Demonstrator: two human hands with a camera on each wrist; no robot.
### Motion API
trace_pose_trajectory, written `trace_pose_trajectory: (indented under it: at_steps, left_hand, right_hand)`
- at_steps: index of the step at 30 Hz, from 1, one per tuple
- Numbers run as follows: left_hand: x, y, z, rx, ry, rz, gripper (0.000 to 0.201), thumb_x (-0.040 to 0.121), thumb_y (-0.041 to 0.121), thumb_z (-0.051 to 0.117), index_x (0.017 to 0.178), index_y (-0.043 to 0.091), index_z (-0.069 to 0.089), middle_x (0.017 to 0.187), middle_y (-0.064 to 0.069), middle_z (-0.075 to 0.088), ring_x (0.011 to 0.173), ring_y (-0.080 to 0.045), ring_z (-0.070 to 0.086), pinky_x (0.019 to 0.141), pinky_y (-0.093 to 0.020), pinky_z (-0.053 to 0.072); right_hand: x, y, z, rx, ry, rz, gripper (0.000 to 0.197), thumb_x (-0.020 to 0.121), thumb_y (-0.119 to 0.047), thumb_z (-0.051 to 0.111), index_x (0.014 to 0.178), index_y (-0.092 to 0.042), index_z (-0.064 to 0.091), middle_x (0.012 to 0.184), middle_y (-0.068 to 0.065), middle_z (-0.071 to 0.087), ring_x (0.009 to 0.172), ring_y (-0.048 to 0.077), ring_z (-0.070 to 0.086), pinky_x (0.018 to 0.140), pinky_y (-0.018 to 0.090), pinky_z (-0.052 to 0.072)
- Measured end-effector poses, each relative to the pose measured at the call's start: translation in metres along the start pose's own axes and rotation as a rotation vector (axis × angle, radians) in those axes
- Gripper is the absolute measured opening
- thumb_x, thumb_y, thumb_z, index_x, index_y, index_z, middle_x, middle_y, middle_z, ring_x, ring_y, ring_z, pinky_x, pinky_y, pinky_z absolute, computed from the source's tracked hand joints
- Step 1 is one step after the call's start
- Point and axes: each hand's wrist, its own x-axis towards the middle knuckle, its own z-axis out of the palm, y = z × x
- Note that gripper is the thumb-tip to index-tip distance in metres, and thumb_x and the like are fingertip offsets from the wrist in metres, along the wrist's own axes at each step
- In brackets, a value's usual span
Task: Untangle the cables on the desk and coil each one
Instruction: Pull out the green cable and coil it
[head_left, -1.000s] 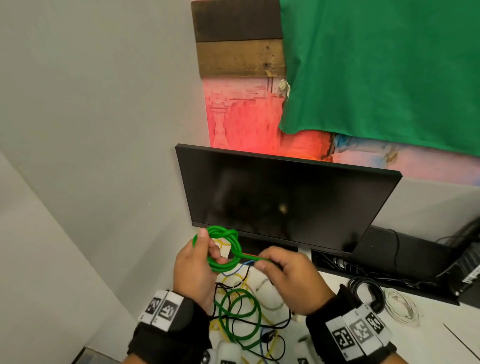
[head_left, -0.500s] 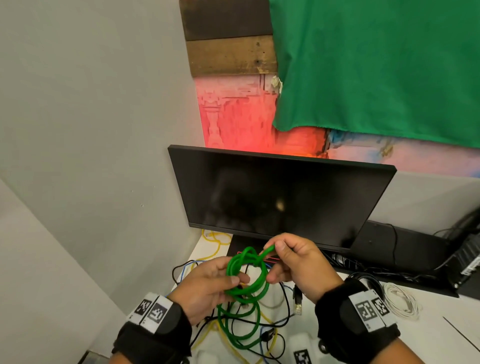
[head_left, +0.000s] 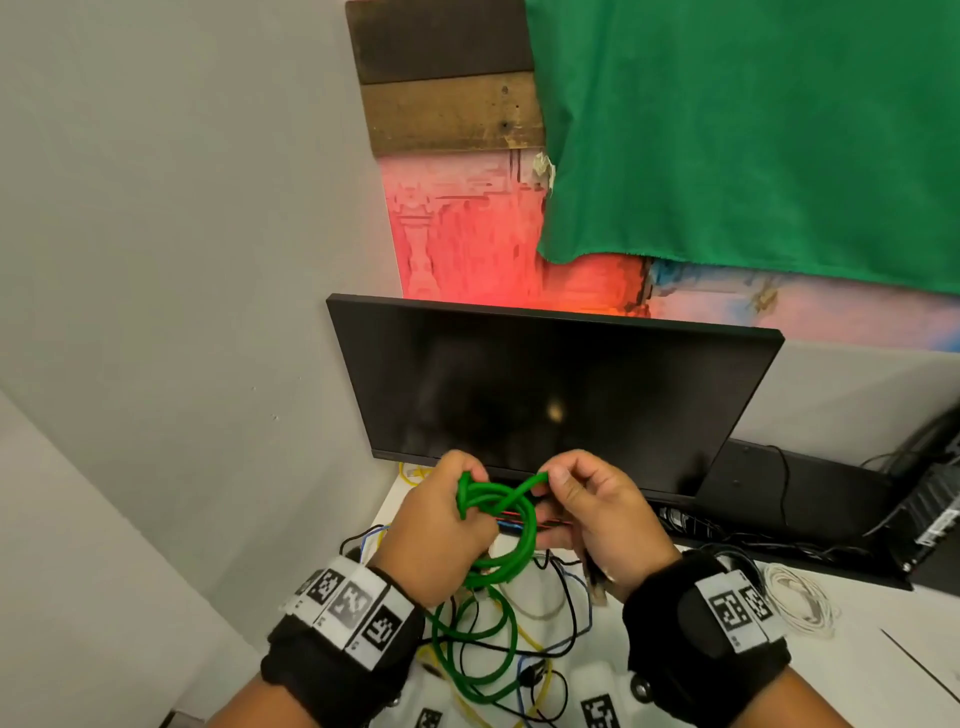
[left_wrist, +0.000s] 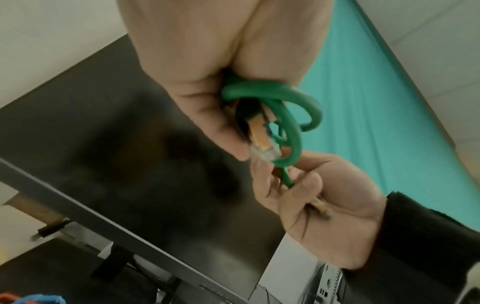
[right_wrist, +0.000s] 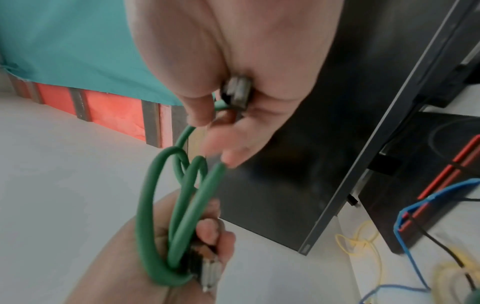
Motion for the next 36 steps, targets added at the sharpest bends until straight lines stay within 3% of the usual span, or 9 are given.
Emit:
trace_pose_trajectory:
  at_steps: [4, 8, 13, 16, 20, 23, 27, 32, 36]
  left_hand:
    - [-0.002, -0.003, 0.01, -0.056, 0.164, -0.056, 0.033, 0.075, 0.008, 0.058, 0.087, 0.038, 0.049, 0.059, 0.006, 0.059, 0.05, -0.017, 0.057, 0.053, -0.041, 0.053]
    - [-0.003, -0.004, 0.01, -0.138, 0.205, -0.09, 0.035, 0.076, 0.002, 0.065, 0.09, 0.033, 0.056, 0.065, 0.001, 0.064, 0.053, -0.015, 0.06, 0.053, -0.042, 0.055]
    - [-0.007, -0.004, -0.003, -0.136, 0.001, -0.109, 0.023, 0.077, 0.02, 0.081, 0.09, 0.022, 0.062, 0.075, -0.003, 0.072, 0.065, -0.018, 0.069, 0.059, -0.029, 0.056]
    - [-0.01, -0.001, 0.0, -0.099, 0.088, -0.064, 0.018, 0.081, 0.023, 0.077, 0.088, 0.025, 0.061, 0.067, -0.001, 0.069, 0.061, -0.016, 0.066, 0.057, -0.036, 0.058]
    - [-0.015, 0.0, 0.01, -0.086, 0.108, -0.03, 0.022, 0.081, 0.026, 0.076, 0.085, 0.036, 0.057, 0.067, 0.001, 0.067, 0.058, -0.02, 0.065, 0.057, -0.043, 0.059]
    - [-0.019, -0.001, 0.014, -0.065, 0.1, -0.008, 0.023, 0.081, 0.029, 0.075, 0.088, 0.036, 0.055, 0.067, 0.005, 0.064, 0.053, -0.017, 0.063, 0.057, -0.047, 0.058]
    - [-0.022, -0.005, 0.018, 0.012, 0.147, 0.016, 0.024, 0.078, 0.042, 0.071, 0.093, 0.035, 0.053, 0.072, 0.006, 0.065, 0.06, -0.014, 0.063, 0.061, -0.043, 0.057]
    - [-0.019, -0.01, 0.02, 0.098, 0.238, 0.038, 0.023, 0.084, 0.034, 0.072, 0.091, 0.035, 0.049, 0.075, 0.019, 0.067, 0.063, -0.003, 0.062, 0.058, -0.02, 0.048]
    - [-0.016, -0.011, 0.018, 0.152, 0.304, -0.024, 0.024, 0.084, 0.039, 0.07, 0.089, 0.032, 0.048, 0.073, 0.023, 0.066, 0.065, 0.001, 0.062, 0.061, -0.026, 0.051]
  right_hand:
    - [-0.003, 0.009, 0.003, -0.147, 0.097, 0.116, 0.03, 0.103, -0.035, 0.048, 0.08, -0.019, 0.057, 0.077, 0.004, 0.069, 0.053, 0.021, 0.065, 0.033, 0.017, 0.031]
    - [-0.003, 0.016, 0.0, -0.21, 0.154, 0.125, 0.04, 0.103, -0.037, 0.046, 0.066, -0.026, 0.054, 0.066, 0.012, 0.058, 0.037, 0.014, 0.038, 0.034, 0.016, 0.024]
    - [0.001, 0.009, -0.025, -0.905, 0.403, -0.364, 0.021, 0.097, -0.038, 0.054, 0.079, -0.039, 0.065, 0.081, -0.009, 0.057, 0.078, 0.01, 0.053, 0.069, 0.023, 0.042]
    - [0.003, 0.012, -0.026, -1.23, 0.439, -0.242, 0.057, 0.091, -0.063, 0.031, 0.087, -0.024, 0.072, 0.086, -0.004, 0.052, 0.085, 0.019, 0.049, 0.074, 0.031, 0.04]
    - [0.006, 0.017, -0.011, -0.76, 0.213, 0.114, 0.04, 0.099, -0.049, 0.049, 0.072, -0.033, 0.073, 0.07, -0.014, 0.068, 0.068, 0.001, 0.062, 0.063, 0.024, 0.044]
    - [0.003, 0.018, -0.006, -0.383, 0.072, 0.263, 0.032, 0.099, -0.027, 0.059, 0.072, -0.021, 0.074, 0.06, -0.003, 0.065, 0.048, 0.009, 0.059, 0.049, 0.026, 0.047]
    - [0.003, 0.013, 0.002, 0.015, 0.056, 0.365, 0.014, 0.098, -0.008, 0.057, 0.094, -0.002, 0.069, 0.073, 0.013, 0.072, 0.058, 0.019, 0.069, 0.056, 0.033, 0.059]
    - [-0.001, 0.019, 0.015, 0.265, 0.095, 0.398, 0.02, 0.098, -0.005, 0.051, 0.096, 0.004, 0.069, 0.086, 0.023, 0.072, 0.069, 0.028, 0.072, 0.058, 0.033, 0.059]
    - [-0.007, 0.023, 0.016, 0.295, -0.001, 0.4, 0.03, 0.085, 0.001, 0.046, 0.096, 0.003, 0.074, 0.093, 0.024, 0.065, 0.079, 0.028, 0.067, 0.072, 0.045, 0.059]
